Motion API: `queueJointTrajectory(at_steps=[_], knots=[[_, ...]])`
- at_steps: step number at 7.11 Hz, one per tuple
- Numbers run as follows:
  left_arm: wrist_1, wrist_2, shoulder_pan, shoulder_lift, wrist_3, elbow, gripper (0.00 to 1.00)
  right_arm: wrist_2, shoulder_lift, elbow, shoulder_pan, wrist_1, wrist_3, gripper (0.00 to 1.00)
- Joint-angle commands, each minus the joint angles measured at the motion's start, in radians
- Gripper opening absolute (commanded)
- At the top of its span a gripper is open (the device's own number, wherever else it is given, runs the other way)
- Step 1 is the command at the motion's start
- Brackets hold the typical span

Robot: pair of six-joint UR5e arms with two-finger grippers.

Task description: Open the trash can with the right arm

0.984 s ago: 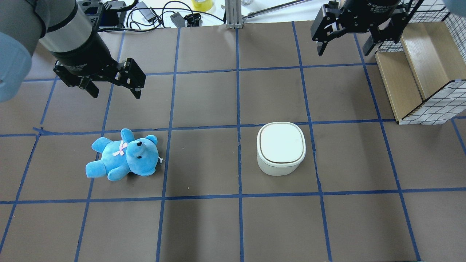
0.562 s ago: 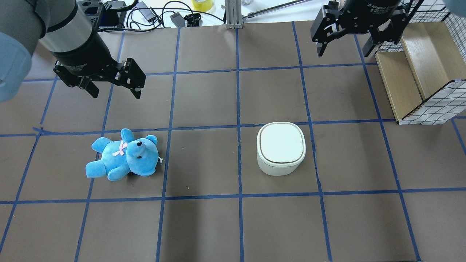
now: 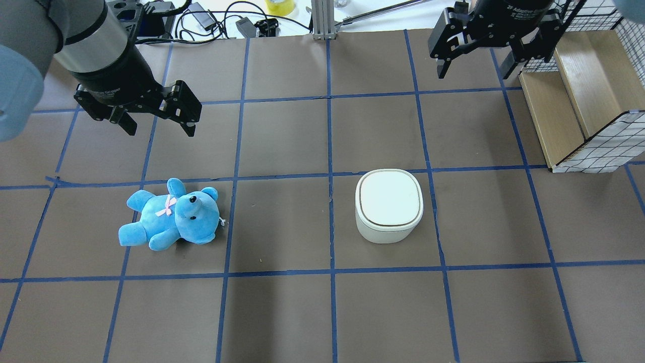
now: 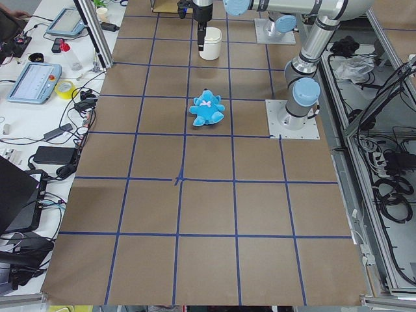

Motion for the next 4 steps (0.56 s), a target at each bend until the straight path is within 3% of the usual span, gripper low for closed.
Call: queueJointTrajectory(at_steps=[1, 4], knots=[[0.001, 0.000, 0.000, 0.000, 0.000, 0.000, 1.00, 0.002, -0.001, 0.000, 0.000, 0.000, -0.003, 1.00], [0.000, 0.000, 0.000, 0.000, 0.000, 0.000, 1.00, 0.001, 0.004, 0.002, 0.000, -0.003, -0.007, 0.96]])
